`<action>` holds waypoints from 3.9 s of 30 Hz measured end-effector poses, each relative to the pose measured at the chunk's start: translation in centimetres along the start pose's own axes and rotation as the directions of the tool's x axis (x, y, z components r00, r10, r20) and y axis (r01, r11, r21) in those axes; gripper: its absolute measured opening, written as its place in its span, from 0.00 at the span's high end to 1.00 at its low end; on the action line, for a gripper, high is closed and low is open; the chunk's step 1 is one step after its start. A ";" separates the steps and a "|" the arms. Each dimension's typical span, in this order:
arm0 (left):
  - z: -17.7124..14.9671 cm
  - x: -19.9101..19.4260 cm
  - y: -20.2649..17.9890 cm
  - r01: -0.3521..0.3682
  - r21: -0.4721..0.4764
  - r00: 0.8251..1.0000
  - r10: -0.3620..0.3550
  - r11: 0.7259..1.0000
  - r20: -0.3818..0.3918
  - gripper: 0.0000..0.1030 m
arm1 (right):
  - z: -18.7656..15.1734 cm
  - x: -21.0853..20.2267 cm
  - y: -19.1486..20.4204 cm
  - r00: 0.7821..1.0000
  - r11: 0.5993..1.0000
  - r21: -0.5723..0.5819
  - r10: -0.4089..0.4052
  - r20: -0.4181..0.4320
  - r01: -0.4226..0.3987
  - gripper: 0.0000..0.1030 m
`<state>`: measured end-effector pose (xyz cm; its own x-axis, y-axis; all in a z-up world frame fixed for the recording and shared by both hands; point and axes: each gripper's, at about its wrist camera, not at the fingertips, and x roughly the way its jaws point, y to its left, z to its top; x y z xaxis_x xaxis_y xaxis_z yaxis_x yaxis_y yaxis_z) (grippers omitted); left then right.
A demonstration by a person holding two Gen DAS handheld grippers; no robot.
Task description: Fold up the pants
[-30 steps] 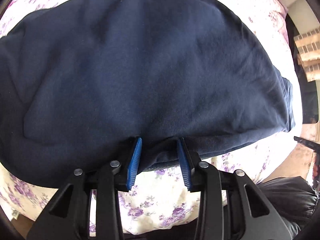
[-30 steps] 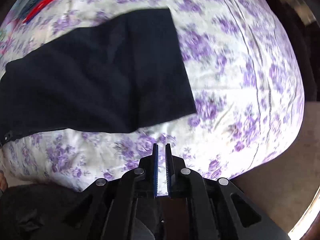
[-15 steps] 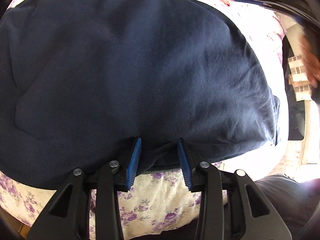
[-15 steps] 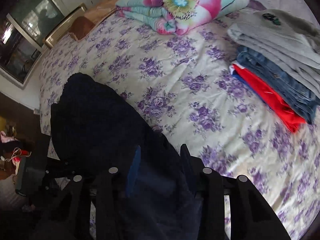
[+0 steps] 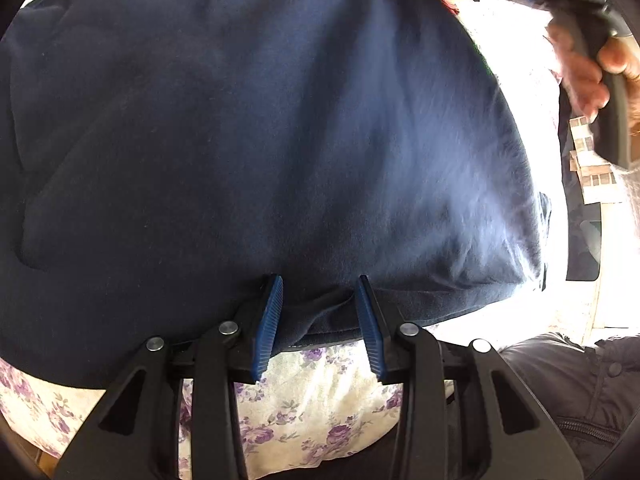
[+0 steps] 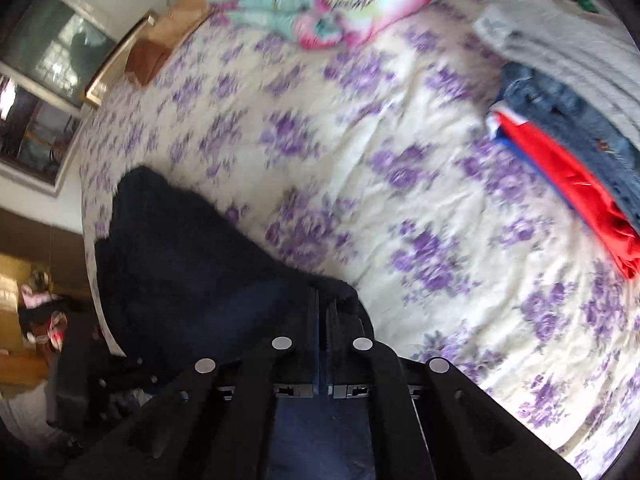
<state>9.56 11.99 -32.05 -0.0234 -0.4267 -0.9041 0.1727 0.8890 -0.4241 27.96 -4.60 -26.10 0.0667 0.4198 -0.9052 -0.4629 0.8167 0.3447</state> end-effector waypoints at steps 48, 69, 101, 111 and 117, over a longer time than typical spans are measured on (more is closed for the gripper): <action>0.1 1.9 -6.4 -0.181 0.205 0.979 0.195 0.962 -0.052 0.61 | -48.2 -14.3 -5.6 0.918 0.557 0.823 -0.256 0.302 -0.115 0.42; 3.6 8.6 -26.2 0.022 0.463 0.982 0.066 0.886 -0.175 0.60 | -51.1 -11.5 -14.7 0.771 0.306 0.807 -0.261 0.581 -0.505 0.81; 0.2 13.7 -29.5 0.084 0.337 0.984 -0.025 0.938 -0.174 0.96 | -46.6 -14.1 -12.6 0.855 0.504 0.851 -0.369 0.363 -0.144 0.80; -1.5 10.7 -27.8 0.217 0.267 0.969 -0.174 0.939 -0.173 0.97 | -38.7 -18.6 -6.1 0.826 0.757 0.649 -0.411 0.386 0.074 0.80; -0.6 4.5 -18.1 0.137 0.064 0.989 -0.140 0.988 0.046 0.97 | -30.9 -17.7 -0.5 0.853 0.910 0.359 -0.347 0.389 0.207 0.80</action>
<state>5.69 -5.94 -28.49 -0.0024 -0.5543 -0.8323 0.2303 0.8096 -0.5399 -0.28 -24.64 -17.94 0.5616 0.2286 -0.7952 -0.0902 0.9723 0.2158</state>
